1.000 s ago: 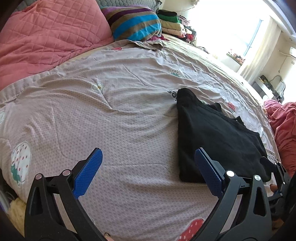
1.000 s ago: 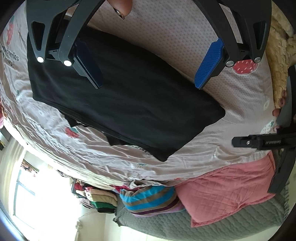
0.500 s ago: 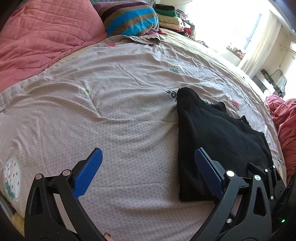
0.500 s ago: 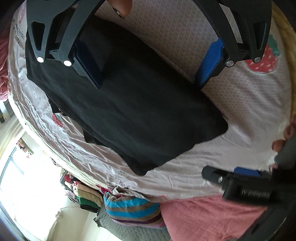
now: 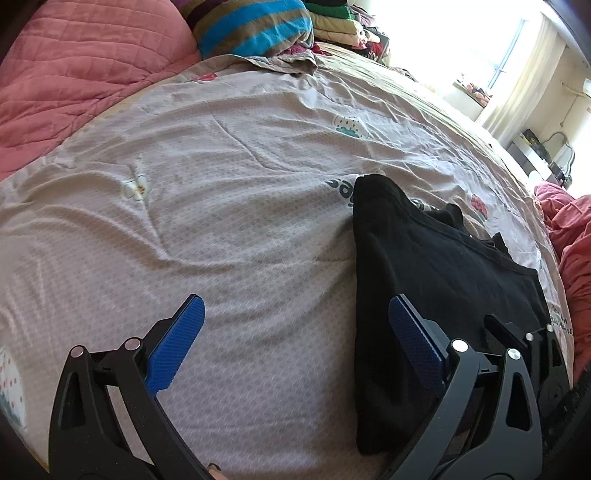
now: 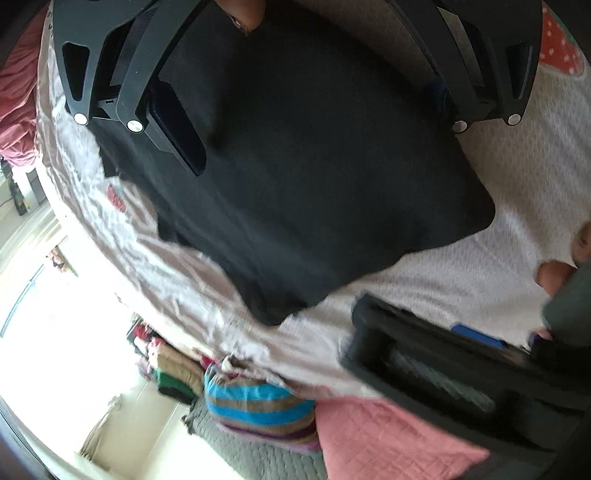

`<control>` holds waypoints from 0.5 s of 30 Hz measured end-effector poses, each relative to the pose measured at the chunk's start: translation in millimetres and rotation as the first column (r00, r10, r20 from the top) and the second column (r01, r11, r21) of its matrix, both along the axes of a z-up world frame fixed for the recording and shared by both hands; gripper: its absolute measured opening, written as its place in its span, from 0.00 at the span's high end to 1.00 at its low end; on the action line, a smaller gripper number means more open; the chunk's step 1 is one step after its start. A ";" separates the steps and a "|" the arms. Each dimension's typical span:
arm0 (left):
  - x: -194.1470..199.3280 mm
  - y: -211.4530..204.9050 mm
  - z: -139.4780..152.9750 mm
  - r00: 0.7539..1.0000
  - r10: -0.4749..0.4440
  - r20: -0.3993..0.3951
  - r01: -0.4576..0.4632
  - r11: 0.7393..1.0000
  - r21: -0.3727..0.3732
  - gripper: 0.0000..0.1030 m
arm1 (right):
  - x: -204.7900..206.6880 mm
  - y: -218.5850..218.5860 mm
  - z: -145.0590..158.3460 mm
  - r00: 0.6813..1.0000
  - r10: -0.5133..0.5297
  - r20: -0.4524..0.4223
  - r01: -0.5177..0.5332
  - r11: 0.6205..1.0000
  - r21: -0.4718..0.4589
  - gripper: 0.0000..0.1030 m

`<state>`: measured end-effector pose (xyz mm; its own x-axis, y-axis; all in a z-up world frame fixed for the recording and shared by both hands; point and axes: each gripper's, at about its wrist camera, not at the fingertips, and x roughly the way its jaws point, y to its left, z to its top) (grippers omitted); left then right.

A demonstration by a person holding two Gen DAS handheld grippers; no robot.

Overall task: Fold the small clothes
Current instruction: 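Close both tools on the side edge of the sweatshirt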

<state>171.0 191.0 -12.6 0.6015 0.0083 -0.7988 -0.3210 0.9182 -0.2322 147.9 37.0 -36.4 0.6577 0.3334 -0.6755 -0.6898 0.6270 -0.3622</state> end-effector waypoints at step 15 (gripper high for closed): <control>52.4 -26.2 -5.9 0.996 -0.081 -0.029 0.075 0.982 -0.175 0.09 | -24.7 -39.7 30.1 0.986 0.092 0.138 -0.111 0.984 0.136 0.83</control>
<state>223.4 164.8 -18.5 0.5659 -0.1786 -0.8049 -0.2610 0.8873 -0.3803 123.2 -2.7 -6.2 0.6951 0.4897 -0.5263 -0.7049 0.6081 -0.3651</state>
